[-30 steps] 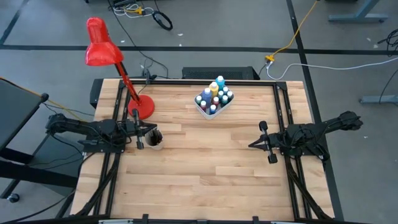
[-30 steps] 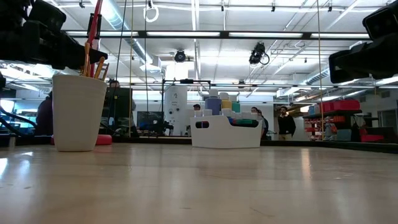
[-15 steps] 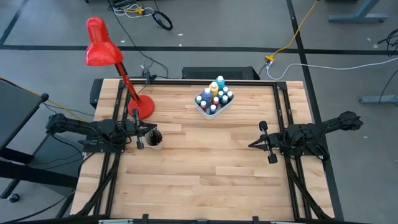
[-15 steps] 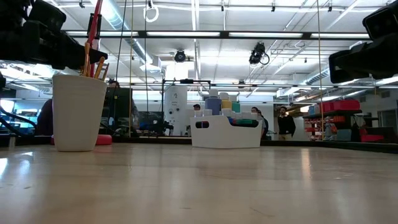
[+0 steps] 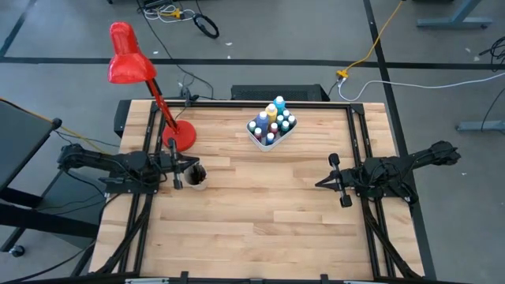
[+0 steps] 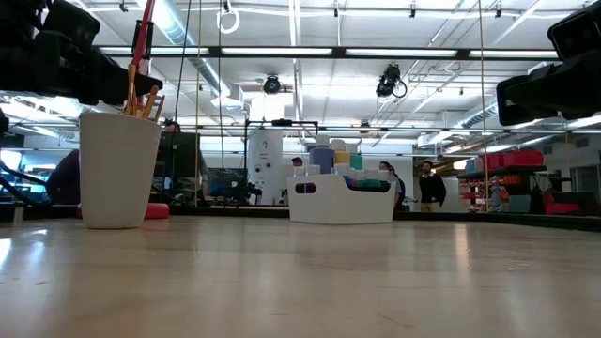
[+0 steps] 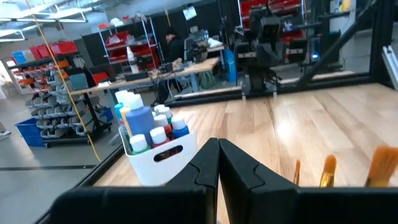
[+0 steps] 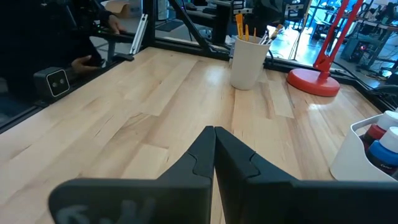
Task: Pick & Place Paint Supplies
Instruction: Return to Home Position
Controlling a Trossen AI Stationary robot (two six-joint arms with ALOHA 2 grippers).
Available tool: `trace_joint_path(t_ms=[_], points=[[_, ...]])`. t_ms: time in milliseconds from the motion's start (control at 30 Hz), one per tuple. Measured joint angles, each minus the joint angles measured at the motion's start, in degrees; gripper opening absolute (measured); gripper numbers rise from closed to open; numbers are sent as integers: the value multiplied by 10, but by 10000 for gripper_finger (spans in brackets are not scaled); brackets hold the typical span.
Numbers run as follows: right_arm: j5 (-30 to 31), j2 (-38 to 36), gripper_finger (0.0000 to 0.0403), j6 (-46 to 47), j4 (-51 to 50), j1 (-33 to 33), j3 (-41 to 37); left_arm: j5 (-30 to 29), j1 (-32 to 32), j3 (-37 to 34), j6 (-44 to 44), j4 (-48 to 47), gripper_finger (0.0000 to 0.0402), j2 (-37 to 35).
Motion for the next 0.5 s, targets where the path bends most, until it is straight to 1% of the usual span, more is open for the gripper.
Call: trace_joint_path(t_ms=[500], points=[[0, 0, 11, 0, 0, 0, 0, 0, 0, 0, 0, 0, 16, 0]])
